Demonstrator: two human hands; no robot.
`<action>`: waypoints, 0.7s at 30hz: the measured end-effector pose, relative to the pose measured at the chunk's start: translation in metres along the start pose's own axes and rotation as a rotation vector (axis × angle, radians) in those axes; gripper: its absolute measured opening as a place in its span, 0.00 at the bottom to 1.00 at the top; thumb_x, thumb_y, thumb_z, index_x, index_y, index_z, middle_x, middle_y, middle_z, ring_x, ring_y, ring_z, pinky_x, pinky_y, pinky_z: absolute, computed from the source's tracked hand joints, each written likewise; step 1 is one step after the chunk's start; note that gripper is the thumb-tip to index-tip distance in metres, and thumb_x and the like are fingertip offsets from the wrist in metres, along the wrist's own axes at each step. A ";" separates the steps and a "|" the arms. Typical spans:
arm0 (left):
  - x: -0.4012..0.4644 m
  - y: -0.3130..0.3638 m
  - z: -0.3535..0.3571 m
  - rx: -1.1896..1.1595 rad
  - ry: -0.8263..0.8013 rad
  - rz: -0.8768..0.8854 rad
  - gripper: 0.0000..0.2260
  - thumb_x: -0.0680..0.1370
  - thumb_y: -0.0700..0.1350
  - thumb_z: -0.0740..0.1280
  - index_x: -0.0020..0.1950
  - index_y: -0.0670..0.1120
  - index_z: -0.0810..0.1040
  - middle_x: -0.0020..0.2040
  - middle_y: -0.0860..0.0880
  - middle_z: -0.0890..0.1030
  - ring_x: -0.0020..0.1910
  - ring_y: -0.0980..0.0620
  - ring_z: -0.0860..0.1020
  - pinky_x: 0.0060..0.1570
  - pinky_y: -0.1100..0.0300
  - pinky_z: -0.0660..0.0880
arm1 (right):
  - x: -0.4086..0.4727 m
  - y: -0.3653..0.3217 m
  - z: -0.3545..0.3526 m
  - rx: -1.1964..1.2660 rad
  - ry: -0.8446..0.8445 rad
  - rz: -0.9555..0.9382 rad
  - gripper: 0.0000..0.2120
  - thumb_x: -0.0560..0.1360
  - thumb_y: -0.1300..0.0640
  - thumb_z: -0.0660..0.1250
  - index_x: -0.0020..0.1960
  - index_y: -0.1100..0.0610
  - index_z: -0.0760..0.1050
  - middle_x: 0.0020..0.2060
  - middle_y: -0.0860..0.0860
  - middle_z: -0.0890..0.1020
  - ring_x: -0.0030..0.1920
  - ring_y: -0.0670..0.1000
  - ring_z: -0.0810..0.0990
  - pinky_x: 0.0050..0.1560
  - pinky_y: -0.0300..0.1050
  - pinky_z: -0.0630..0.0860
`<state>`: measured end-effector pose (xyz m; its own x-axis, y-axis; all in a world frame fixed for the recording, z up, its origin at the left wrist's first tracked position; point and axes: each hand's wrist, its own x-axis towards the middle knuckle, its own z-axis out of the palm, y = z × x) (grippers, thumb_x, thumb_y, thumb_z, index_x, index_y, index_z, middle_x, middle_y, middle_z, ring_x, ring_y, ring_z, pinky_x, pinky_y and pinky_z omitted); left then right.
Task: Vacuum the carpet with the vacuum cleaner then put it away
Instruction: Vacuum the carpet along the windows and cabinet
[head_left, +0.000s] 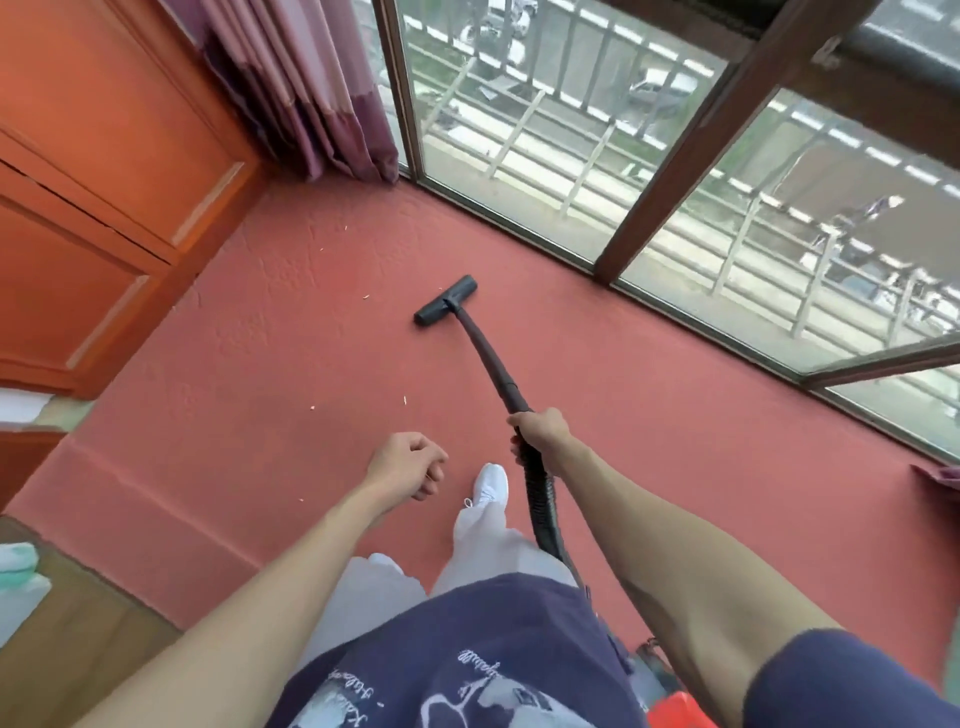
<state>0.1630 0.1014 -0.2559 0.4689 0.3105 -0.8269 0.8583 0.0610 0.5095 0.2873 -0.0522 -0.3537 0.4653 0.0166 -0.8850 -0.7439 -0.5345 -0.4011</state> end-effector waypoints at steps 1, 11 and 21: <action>0.001 0.005 0.001 -0.026 0.010 -0.003 0.07 0.77 0.36 0.62 0.44 0.38 0.79 0.33 0.44 0.78 0.27 0.48 0.74 0.29 0.60 0.72 | 0.006 -0.012 0.002 -0.009 -0.010 -0.001 0.08 0.73 0.60 0.67 0.49 0.63 0.73 0.30 0.57 0.76 0.24 0.53 0.74 0.29 0.45 0.73; 0.021 0.033 0.009 -0.044 0.042 -0.074 0.09 0.76 0.36 0.60 0.46 0.38 0.81 0.35 0.44 0.80 0.30 0.48 0.76 0.31 0.60 0.73 | 0.039 -0.047 -0.020 0.063 0.012 0.072 0.09 0.75 0.55 0.67 0.43 0.61 0.73 0.29 0.57 0.76 0.24 0.53 0.73 0.27 0.43 0.71; 0.023 0.062 0.025 -0.004 -0.062 0.004 0.10 0.75 0.36 0.59 0.43 0.40 0.80 0.33 0.45 0.79 0.29 0.48 0.75 0.28 0.60 0.72 | -0.018 -0.011 -0.070 -0.044 -0.044 0.108 0.09 0.74 0.55 0.64 0.45 0.62 0.73 0.28 0.56 0.76 0.23 0.53 0.72 0.26 0.42 0.72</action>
<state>0.2320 0.0887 -0.2491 0.4841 0.2516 -0.8381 0.8558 0.0638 0.5134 0.3204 -0.1054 -0.3168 0.3611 -0.0066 -0.9325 -0.7667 -0.5713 -0.2929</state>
